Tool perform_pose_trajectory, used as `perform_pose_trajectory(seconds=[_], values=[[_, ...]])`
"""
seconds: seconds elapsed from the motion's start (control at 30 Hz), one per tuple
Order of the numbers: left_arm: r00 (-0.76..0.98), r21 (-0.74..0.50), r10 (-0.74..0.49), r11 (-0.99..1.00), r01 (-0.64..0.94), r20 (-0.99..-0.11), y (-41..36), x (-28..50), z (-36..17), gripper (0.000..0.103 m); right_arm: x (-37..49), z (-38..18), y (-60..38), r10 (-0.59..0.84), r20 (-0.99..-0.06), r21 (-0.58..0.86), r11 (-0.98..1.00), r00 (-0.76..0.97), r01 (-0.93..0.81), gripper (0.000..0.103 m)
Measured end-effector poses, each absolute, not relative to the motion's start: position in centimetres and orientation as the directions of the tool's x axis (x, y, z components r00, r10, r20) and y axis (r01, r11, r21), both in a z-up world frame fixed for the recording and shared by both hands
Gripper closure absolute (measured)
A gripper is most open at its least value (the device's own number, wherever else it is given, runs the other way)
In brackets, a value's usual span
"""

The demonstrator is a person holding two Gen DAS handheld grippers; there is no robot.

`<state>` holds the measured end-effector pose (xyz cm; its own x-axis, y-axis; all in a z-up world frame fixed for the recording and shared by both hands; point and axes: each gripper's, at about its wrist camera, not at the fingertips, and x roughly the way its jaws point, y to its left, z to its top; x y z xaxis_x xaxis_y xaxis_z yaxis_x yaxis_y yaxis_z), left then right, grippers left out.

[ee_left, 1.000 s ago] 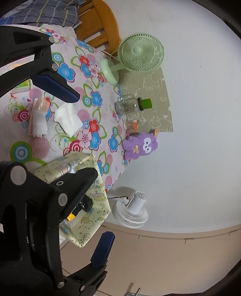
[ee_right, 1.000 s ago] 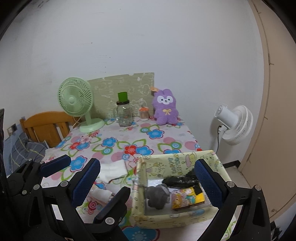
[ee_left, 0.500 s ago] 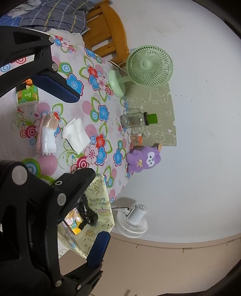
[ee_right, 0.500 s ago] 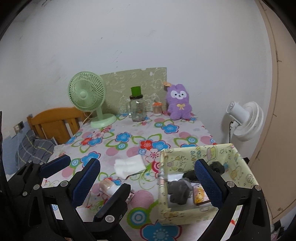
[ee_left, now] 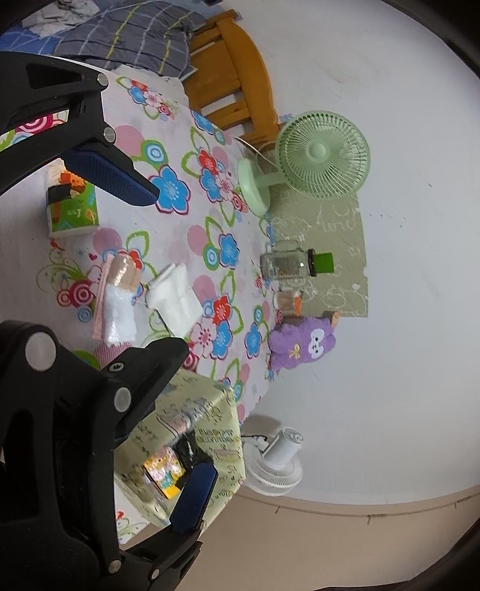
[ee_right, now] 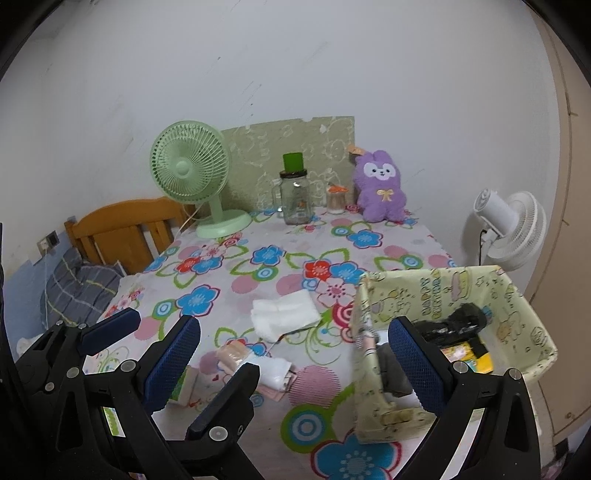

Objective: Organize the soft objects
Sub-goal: 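Grasp the green cartoon snack bag with the left tool while the right tool grasps the beige-white rolled cloth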

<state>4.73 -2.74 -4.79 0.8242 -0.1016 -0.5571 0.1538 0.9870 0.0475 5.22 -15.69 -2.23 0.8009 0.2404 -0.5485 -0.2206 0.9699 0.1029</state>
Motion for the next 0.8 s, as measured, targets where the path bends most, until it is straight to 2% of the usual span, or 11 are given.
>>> perform_pose_trajectory(seconds=[0.8], values=[[0.766,0.042,-0.014,0.998,0.053,-0.643,2.2,5.8,-9.9,0.001,6.8,-7.5,-10.5,0.234,-0.628,0.063,0.966,0.742,-0.251,0.000]])
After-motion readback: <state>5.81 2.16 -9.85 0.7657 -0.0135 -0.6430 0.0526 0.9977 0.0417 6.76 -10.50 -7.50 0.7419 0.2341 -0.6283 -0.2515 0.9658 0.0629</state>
